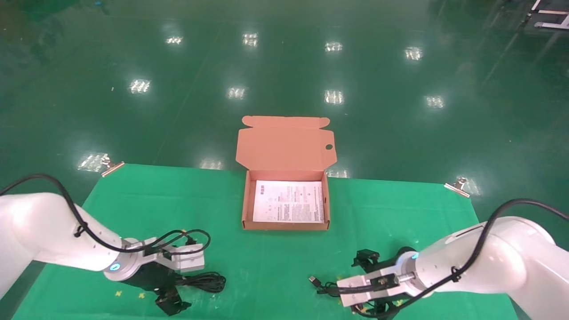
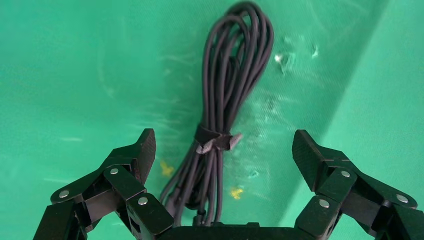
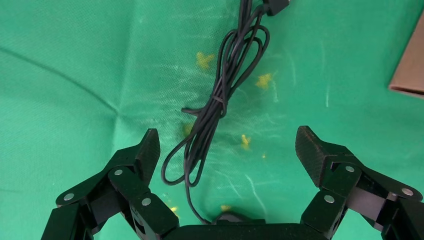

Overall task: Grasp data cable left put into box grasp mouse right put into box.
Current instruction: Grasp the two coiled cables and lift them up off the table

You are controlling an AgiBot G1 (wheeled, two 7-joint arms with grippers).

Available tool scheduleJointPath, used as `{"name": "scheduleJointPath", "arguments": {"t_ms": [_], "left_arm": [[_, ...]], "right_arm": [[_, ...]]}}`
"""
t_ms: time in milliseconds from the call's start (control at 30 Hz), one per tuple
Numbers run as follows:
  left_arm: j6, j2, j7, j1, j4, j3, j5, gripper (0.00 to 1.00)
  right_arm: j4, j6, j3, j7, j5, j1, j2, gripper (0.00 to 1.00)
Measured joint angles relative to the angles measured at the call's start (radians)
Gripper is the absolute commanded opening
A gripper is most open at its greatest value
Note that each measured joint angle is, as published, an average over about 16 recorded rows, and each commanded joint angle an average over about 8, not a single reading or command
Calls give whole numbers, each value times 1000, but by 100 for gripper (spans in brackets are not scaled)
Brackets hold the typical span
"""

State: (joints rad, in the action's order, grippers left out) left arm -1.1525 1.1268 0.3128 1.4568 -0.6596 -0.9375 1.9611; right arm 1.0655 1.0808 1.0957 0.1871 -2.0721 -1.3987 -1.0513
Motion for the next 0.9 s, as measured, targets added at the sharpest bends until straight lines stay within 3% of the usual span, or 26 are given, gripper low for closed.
{"name": "scheduleJointPath", "arguments": {"t_ms": [67, 100, 900], "left_arm": [[5, 5, -9, 2, 17, 1, -2, 6], [6, 6, -12, 3, 24, 1, -2, 0], [5, 7, -15, 4, 25, 1, -3, 0]], "right_arm": [[-15, -8, 0, -4, -2, 1, -6, 11], [-21, -11, 0, -6, -2, 2, -8, 1], [-22, -12, -1, -8, 0, 1, -9, 0]]}}
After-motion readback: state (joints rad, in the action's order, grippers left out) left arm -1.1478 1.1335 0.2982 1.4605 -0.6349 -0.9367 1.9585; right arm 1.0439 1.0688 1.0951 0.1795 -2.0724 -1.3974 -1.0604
